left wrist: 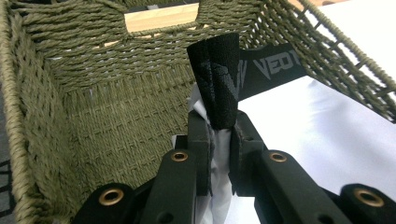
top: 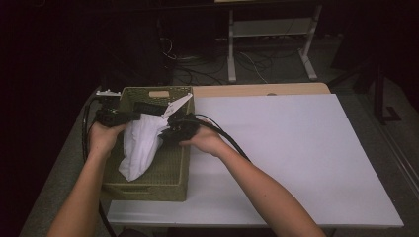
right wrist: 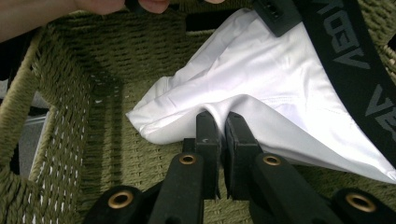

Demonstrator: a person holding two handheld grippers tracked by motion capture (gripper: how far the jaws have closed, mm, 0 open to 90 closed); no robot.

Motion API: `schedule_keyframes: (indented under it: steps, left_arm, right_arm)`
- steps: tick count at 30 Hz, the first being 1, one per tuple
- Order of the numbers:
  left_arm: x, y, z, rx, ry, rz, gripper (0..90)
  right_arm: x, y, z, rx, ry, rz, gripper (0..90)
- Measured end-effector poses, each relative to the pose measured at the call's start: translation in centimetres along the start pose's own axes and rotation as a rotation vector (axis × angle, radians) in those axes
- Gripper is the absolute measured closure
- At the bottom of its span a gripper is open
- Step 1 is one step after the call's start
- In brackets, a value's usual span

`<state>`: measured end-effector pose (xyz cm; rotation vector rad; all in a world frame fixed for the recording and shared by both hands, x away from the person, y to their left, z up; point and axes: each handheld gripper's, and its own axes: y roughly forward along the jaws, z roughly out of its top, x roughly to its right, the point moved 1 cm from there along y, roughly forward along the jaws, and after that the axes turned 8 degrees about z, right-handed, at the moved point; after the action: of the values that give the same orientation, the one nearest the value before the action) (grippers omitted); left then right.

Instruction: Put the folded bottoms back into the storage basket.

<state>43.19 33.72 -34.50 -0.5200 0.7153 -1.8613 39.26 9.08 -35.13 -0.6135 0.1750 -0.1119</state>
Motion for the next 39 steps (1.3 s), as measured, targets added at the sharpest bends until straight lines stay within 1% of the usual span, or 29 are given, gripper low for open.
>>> schedule_keyframes:
  steps: [5,8,11,14,16,18,20,24,27,30,33,34,35,37,39]
  left_arm:
    - [-0.1,0.8,-0.1,-0.010,-0.013,0.010,79.6]
    - [-0.1,1.2,-0.1,-0.014,-0.020,0.005,79.5]
    - [0.0,1.6,-0.2,-0.022,-0.018,0.003,79.5]
    - [0.1,1.9,-0.2,-0.033,-0.015,-0.004,79.2]
    - [0.1,2.2,-0.2,-0.045,-0.014,-0.012,79.1]
    - [0.3,2.4,-0.2,-0.056,-0.007,-0.018,79.0]
    - [0.4,2.7,-0.1,-0.064,0.000,-0.021,79.0]
    - [0.4,2.9,0.0,-0.063,-0.010,-0.030,78.9]
    - [0.5,3.1,0.2,-0.072,0.003,-0.019,78.7]
    - [0.5,3.4,0.5,-0.085,0.006,-0.005,78.7]
    - [0.3,3.7,0.7,-0.088,0.001,0.003,77.8]
    - [0.2,3.7,0.8,-0.089,0.002,0.010,76.6]
    - [0.2,3.7,0.8,-0.081,0.004,0.025,73.2]
    - [0.1,3.7,0.9,-0.070,0.000,0.054,61.1]
    - [-0.1,3.6,0.9,-0.058,-0.009,0.066,52.4]
  right_arm:
    - [0.1,0.4,-0.6,-0.013,0.009,0.007,84.0]
    - [0.1,0.5,-0.9,-0.018,0.012,0.009,84.0]
    - [0.1,0.6,-1.2,-0.030,0.014,0.008,84.0]
    - [0.2,0.6,-1.4,-0.035,0.016,0.011,83.6]
    - [0.1,0.7,-1.5,-0.048,0.017,0.014,82.5]
    - [0.1,0.7,-1.7,-0.053,0.017,0.018,76.3]
    - [0.1,0.5,-1.8,-0.046,0.021,0.015,70.3]
    - [0.1,-0.1,-1.9,-0.031,0.035,0.004,60.7]
    - [0.2,-0.5,-1.9,-0.012,0.048,-0.011,53.4]
    - [0.4,-0.9,-1.9,0.011,0.064,-0.024,47.1]
    - [0.5,-1.3,-2.0,0.023,0.073,-0.038,44.8]
    - [0.6,-1.5,-2.0,0.023,0.075,-0.043,44.1]
    - [0.6,-1.6,-2.1,0.025,0.075,-0.046,43.7]
    - [0.7,-1.9,-2.2,0.032,0.075,-0.051,43.3]
    - [0.8,-2.2,-2.3,0.044,0.081,-0.055,43.0]
